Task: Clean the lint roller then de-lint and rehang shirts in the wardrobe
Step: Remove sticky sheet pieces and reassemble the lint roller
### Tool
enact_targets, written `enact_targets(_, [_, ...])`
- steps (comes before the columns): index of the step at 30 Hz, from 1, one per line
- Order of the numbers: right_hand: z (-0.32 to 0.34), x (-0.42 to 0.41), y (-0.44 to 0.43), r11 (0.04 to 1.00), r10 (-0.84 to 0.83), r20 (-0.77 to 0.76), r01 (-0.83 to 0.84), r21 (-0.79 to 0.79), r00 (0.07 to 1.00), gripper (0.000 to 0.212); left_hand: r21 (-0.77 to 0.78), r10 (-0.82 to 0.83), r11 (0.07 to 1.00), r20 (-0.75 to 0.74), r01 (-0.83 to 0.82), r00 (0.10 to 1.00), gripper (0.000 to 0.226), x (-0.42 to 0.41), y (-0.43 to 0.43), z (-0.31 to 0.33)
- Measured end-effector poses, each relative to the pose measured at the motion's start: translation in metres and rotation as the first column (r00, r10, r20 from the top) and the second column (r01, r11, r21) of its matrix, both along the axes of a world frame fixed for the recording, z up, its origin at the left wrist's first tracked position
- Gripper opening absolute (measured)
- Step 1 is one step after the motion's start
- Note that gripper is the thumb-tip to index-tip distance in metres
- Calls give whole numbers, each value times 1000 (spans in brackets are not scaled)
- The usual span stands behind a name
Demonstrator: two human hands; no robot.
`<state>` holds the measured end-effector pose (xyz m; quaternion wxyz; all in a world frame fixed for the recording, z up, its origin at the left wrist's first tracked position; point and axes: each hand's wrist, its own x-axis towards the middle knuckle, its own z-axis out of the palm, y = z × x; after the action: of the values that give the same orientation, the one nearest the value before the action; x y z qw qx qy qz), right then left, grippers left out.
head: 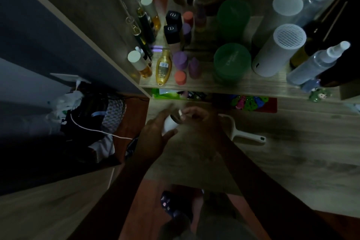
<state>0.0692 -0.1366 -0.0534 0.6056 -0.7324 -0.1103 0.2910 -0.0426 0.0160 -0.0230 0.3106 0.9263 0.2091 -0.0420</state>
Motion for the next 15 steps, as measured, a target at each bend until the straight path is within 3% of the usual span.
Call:
enact_targets(7, [17, -13, 4, 988, 57, 16, -58, 143, 998, 17, -29, 39, 999, 49, -38, 998, 76, -11, -9, 28])
enact_targets(15, [24, -13, 0, 986, 58, 89, -71, 151, 994, 11, -13, 2, 1000, 95, 0, 995, 75, -9, -14, 45])
